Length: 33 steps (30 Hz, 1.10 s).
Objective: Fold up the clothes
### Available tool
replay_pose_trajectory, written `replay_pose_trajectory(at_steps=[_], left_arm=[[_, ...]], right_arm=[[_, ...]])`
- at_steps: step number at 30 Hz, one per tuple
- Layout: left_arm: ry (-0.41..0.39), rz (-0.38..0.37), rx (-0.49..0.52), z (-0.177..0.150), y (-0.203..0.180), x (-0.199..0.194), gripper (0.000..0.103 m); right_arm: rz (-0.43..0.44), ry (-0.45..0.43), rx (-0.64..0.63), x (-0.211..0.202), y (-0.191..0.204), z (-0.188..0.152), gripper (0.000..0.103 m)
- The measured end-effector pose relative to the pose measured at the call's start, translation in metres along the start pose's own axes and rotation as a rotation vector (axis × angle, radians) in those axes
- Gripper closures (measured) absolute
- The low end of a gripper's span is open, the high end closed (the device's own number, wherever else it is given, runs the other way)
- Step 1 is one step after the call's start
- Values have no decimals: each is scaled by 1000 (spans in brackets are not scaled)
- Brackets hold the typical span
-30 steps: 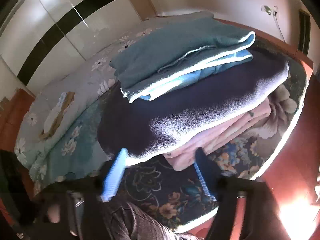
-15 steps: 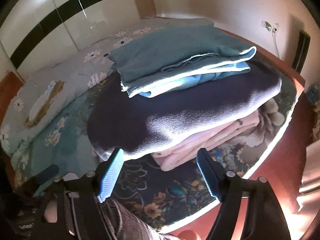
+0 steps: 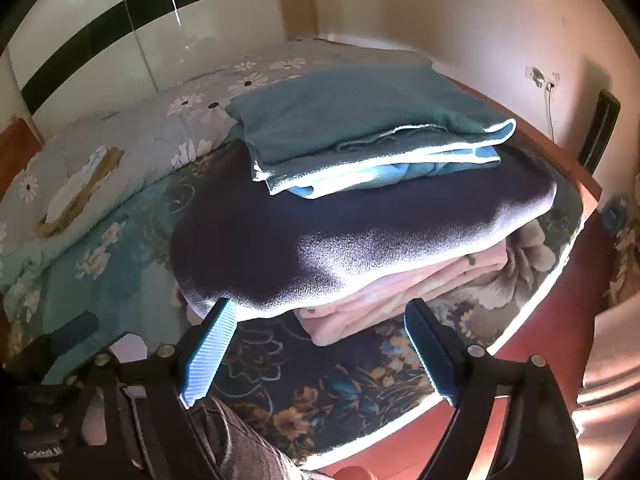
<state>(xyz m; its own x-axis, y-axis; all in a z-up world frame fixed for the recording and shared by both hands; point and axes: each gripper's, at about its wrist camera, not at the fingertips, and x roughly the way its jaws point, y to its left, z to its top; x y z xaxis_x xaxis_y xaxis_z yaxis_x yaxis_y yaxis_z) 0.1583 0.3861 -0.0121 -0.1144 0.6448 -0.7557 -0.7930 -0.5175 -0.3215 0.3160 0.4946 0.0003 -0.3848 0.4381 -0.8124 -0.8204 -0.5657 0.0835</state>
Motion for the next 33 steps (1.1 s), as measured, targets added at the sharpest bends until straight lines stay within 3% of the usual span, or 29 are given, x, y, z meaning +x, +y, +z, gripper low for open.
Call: replay_pose_trajectory(at_steps=[1, 13, 24, 33], left_arm=[[-3, -4, -1, 1, 0, -1, 0], [-23, -15, -6, 3, 3, -3, 0], [-47, 61, -18, 0, 5, -3, 0], [-22, 78, -14, -4, 6, 3, 0]], right_arm=[[-8, -1, -8, 0, 1, 0, 1], [-104, -36, -93, -3, 11, 5, 0], [-157, -42, -139, -6, 17, 6, 0], [-179, -31, -117, -4, 12, 6, 0]])
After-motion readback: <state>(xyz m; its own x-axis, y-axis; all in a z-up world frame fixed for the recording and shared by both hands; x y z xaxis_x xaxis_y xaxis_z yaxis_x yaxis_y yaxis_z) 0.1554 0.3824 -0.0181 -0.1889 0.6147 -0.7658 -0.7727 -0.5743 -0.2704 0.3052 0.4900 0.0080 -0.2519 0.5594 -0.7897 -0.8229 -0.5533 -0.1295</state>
